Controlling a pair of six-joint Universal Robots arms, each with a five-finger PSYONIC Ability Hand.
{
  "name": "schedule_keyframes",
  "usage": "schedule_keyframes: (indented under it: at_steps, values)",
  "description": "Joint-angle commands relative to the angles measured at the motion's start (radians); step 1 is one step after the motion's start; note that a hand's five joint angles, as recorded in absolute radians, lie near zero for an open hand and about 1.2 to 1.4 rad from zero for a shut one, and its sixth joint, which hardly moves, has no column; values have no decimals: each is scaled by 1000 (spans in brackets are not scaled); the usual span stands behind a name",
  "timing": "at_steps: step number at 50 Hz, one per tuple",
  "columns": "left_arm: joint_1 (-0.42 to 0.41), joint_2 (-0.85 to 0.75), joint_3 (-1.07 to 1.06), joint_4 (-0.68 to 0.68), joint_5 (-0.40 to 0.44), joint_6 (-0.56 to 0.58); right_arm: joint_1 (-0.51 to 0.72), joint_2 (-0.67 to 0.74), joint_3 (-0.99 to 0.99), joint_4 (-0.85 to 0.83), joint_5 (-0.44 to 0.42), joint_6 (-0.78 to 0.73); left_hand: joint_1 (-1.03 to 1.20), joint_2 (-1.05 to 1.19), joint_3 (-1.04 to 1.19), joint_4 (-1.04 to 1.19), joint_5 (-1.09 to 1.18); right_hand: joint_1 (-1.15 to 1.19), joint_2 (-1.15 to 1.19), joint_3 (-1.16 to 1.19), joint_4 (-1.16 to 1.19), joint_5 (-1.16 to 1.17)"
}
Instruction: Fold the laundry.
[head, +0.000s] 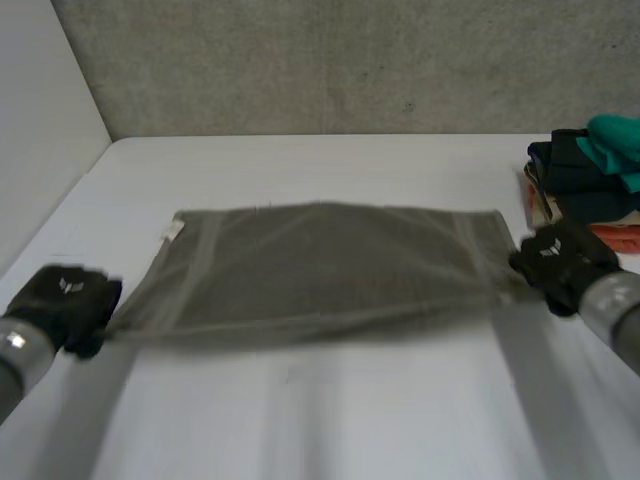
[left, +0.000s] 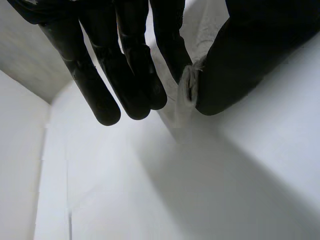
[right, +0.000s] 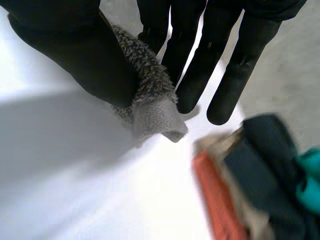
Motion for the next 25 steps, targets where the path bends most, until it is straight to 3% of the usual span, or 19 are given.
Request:
schedule_keyframes:
  at_steps: [1, 6, 10, 13, 17, 25]
  values:
    - [77, 148, -48, -198, 47, 214, -28, -96, 28, 214, -6, -52, 240, 197, 203, 196, 251, 295, 229, 205, 199, 210]
    - [60, 77, -8, -8, 145, 136, -19, -30, 27, 44, -1, -34, 240, 197, 203, 196, 251, 295, 229, 205, 199, 210]
    - [-46, -53, 83, 173, 145, 6, -16, 62, 22, -130, 20, -14, 240, 197, 203, 196, 251, 295, 229, 205, 199, 210]
    - [-107, -163, 172, 273, 87, -69, -16, 123, 13, -240, 46, 17, 240, 197, 203, 196, 251, 295, 229, 205, 199, 210]
    - [-139, -292, 287, 338, -19, -71, -14, 172, 4, -357, 72, 29, 240, 197, 203, 196, 251, 295, 229, 205, 199, 210]
    - [-236, -510, 501, 336, -94, -60, 15, 227, 2, -518, 82, 29, 240, 197, 203, 196, 251, 295, 229, 205, 199, 210]
